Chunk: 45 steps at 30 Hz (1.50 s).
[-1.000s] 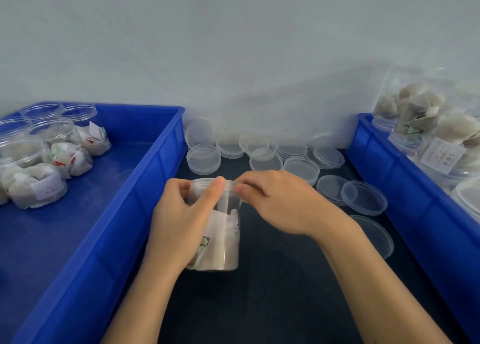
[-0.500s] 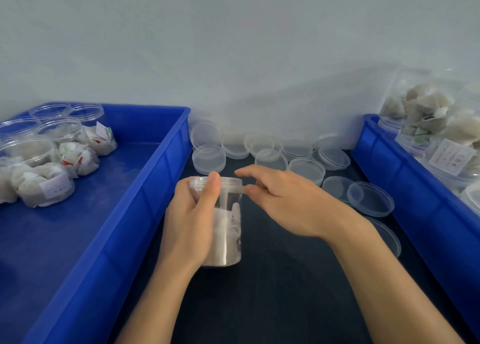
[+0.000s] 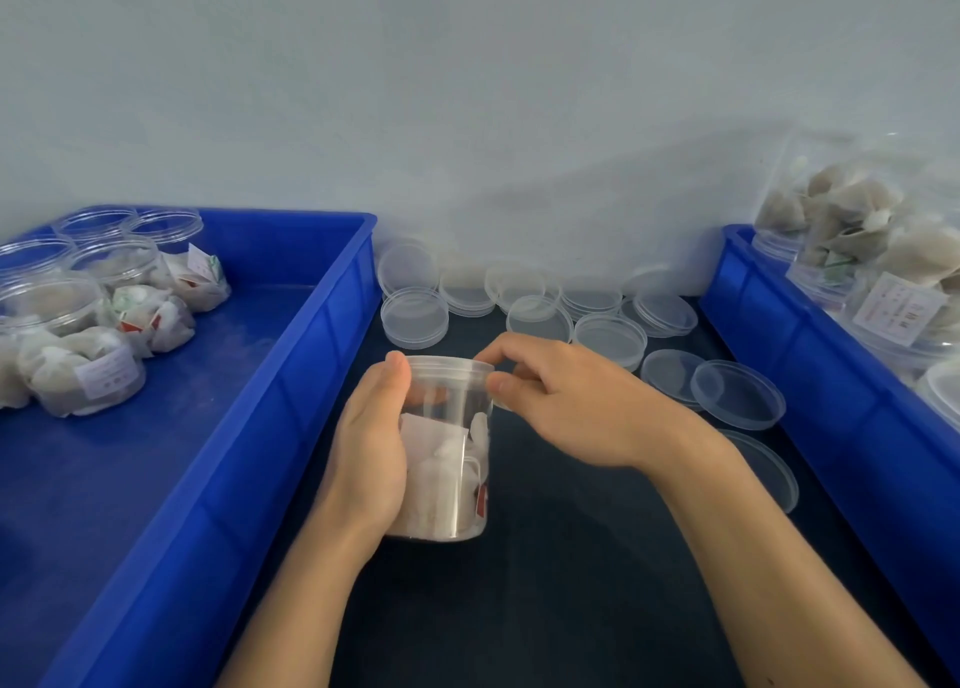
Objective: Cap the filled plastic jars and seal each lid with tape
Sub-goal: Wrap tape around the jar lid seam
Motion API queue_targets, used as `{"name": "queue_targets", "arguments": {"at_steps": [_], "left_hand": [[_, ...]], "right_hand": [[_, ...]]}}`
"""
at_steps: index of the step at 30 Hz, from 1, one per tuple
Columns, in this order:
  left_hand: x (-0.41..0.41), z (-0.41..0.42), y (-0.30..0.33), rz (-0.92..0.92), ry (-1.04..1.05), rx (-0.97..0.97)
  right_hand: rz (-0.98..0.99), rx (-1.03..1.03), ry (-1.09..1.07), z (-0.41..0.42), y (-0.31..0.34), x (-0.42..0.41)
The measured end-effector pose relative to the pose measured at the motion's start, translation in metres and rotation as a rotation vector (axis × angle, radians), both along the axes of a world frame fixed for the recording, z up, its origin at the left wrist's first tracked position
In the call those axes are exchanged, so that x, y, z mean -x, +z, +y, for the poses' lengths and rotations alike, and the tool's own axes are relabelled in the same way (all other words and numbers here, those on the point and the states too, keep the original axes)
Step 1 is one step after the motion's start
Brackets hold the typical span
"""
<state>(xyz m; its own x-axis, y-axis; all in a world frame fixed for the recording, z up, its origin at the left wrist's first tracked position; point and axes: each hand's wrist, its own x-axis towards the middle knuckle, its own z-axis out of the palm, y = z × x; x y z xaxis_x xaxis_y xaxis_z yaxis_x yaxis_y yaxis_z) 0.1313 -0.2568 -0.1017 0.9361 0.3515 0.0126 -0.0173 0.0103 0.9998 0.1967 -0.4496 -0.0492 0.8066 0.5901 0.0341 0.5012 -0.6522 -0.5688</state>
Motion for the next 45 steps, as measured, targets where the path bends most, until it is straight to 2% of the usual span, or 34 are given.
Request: {"name": "queue_targets", "arguments": {"at_steps": [4, 8, 11, 16, 21, 25, 33, 45], "left_hand": [[0.002, -0.002, 0.003, 0.016, -0.020, -0.085], [0.007, -0.006, 0.010, -0.035, 0.136, -0.403], [0.010, -0.010, 0.011, -0.082, 0.217, -0.545], [0.007, -0.013, 0.008, -0.076, 0.161, -0.500], [0.006, -0.009, 0.008, -0.091, 0.175, -0.469], [0.008, -0.016, 0.005, -0.111, 0.225, -0.528], [0.007, -0.016, 0.005, -0.124, 0.186, -0.615], [0.007, -0.011, 0.008, -0.112, 0.158, -0.578]], "right_hand": [[0.007, -0.015, -0.004, 0.001, 0.003, 0.002], [-0.032, 0.025, -0.026, 0.002, 0.008, 0.005], [-0.100, 0.060, -0.047, 0.008, 0.013, 0.012], [-0.153, 0.087, -0.035, 0.013, 0.020, 0.020], [-0.059, 0.053, -0.062, 0.010, 0.017, 0.017], [0.040, 0.102, -0.164, 0.008, 0.011, 0.013], [0.298, 0.055, -0.019, -0.001, 0.012, 0.002], [0.011, 0.024, -0.066, 0.002, 0.017, 0.008]]}}
